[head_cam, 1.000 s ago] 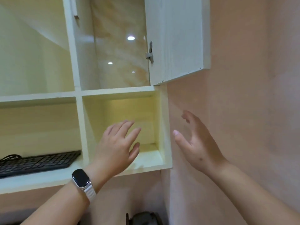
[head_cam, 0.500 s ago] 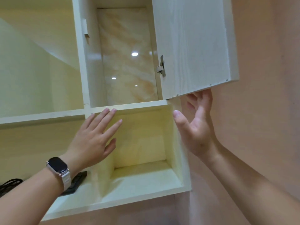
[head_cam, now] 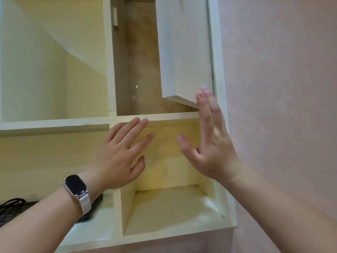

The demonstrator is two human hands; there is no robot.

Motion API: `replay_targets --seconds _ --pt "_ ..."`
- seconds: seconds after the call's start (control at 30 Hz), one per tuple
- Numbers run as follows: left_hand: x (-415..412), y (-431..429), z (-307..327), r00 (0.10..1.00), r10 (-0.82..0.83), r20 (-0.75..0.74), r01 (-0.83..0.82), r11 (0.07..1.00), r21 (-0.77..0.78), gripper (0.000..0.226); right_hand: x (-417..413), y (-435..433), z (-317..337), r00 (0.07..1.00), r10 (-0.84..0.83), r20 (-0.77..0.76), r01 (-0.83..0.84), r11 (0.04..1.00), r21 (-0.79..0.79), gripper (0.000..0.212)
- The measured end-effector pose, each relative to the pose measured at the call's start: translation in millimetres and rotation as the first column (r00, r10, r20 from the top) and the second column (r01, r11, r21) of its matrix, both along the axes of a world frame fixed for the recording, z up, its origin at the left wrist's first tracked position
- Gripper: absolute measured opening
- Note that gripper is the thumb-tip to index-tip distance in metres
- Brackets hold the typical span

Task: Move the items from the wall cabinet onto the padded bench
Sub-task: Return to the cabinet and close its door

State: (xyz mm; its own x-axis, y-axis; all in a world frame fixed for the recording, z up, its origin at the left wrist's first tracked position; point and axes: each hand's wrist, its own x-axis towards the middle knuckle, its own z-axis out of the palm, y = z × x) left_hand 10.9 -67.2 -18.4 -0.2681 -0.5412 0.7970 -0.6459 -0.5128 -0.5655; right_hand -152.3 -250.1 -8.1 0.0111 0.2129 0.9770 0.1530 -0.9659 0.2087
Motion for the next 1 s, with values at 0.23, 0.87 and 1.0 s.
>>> replay_targets --seconds 0.23,0.87,1.0 --pt "1 -1 0 0.999 -0.053 -0.01 0.053 0.998 -0.019 0.051 27 6 3 0.977 -0.207 0.054 0.208 0.978 -0.022 0.072" --pt "10 0 -1 0.961 -0.278 -0.008 0.277 0.959 -0.053 0.044 72 7 16 0.698 -0.714 -0.045 0.707 0.698 -0.11 0.084" --pt "10 2 1 0.968 -0.25 -0.027 0.248 0.968 -0.041 0.05 66 9 20 0.667 -0.736 -0.12 0.726 0.677 -0.122 0.085"
